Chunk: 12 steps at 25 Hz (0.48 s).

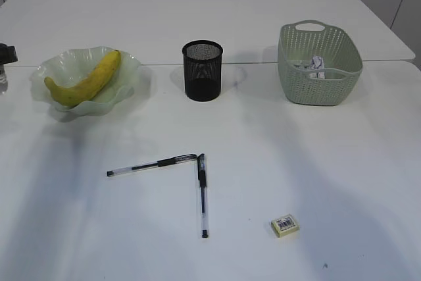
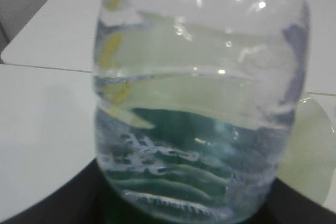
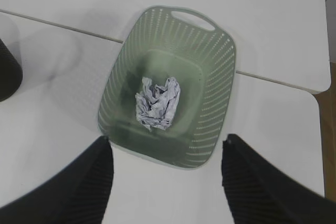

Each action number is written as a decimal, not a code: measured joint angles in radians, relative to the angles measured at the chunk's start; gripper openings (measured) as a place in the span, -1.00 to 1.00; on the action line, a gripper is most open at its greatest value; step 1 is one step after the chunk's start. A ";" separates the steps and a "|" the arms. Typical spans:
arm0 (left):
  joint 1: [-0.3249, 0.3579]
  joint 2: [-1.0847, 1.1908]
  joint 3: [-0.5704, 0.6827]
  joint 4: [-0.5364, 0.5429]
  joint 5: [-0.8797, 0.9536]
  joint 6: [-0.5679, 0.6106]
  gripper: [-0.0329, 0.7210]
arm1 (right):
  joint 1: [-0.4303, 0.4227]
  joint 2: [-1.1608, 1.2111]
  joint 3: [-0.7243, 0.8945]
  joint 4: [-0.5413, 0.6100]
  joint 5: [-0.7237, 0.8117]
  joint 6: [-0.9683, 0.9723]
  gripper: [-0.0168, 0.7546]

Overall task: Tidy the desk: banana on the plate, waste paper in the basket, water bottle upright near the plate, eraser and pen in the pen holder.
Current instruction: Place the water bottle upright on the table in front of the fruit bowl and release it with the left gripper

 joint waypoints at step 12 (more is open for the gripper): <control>0.000 0.000 0.000 0.020 -0.008 -0.011 0.08 | 0.000 0.000 0.000 -0.001 -0.013 0.000 0.30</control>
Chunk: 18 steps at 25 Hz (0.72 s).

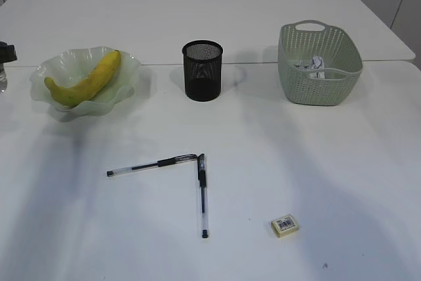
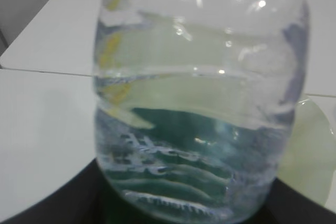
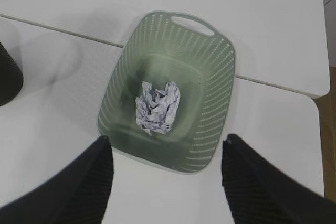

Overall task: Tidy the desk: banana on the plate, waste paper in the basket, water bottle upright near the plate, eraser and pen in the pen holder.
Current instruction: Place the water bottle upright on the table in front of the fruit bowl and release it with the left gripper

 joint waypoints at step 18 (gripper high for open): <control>0.006 0.029 0.000 0.002 0.002 0.007 0.08 | 0.000 0.000 0.000 -0.004 -0.023 0.000 0.30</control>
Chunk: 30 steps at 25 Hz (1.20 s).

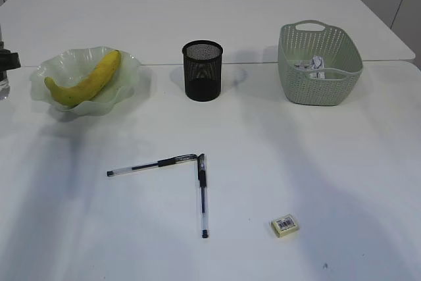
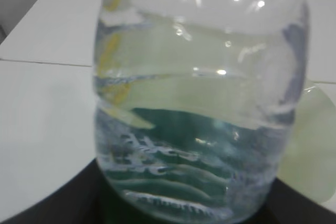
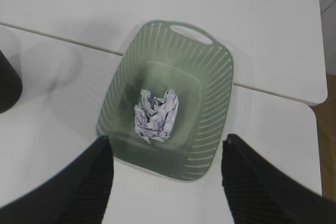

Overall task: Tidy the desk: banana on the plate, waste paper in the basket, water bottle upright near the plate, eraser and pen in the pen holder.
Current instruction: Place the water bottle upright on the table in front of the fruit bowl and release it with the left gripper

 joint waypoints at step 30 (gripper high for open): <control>0.199 0.191 0.000 0.132 -0.121 -0.021 0.08 | 0.000 0.002 0.000 -0.010 -0.090 0.020 0.30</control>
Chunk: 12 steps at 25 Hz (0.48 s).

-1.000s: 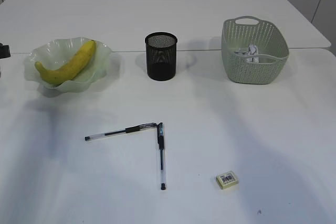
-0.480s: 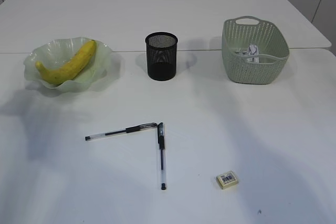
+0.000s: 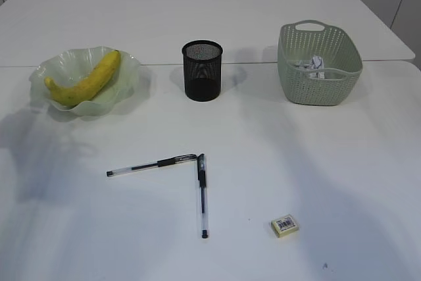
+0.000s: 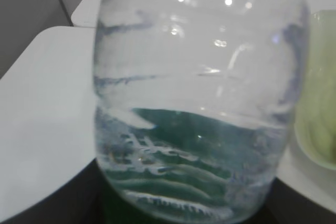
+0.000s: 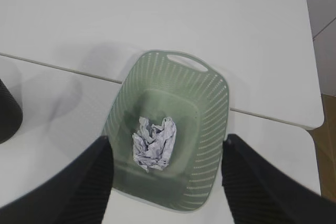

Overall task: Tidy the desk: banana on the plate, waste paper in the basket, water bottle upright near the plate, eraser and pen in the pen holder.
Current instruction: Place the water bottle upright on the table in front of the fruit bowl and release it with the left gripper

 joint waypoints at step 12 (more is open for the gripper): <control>0.000 0.139 -0.003 0.141 -0.288 -0.207 0.08 | 0.000 0.000 0.000 -0.027 -0.032 0.000 0.30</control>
